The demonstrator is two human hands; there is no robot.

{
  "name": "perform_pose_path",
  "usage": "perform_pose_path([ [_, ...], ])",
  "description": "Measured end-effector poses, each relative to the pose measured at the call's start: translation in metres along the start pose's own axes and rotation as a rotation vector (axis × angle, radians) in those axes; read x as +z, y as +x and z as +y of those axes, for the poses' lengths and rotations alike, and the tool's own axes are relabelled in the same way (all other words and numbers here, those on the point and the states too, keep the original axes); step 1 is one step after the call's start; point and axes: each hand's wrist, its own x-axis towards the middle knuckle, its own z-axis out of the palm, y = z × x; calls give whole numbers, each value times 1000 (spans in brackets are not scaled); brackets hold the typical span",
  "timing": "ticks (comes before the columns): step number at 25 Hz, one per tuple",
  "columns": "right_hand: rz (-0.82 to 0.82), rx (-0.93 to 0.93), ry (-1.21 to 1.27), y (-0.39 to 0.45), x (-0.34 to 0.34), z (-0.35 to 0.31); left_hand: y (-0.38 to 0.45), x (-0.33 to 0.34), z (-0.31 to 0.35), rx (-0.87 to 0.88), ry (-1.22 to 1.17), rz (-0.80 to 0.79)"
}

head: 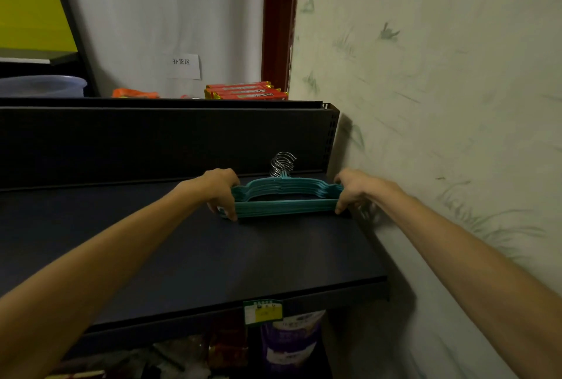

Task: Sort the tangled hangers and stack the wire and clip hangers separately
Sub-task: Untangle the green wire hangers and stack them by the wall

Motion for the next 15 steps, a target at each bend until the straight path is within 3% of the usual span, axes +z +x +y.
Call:
perform_pose_path([
  [3,-8,-77,-33,3,3,-2,-2,3,0,45,16,-3],
  [11,-61,-64,75,5,-4,1,0,2,-4,11,-13,45],
  [15,-79,-79,51,9,-7,5,-1,5,-6,39,128,102],
])
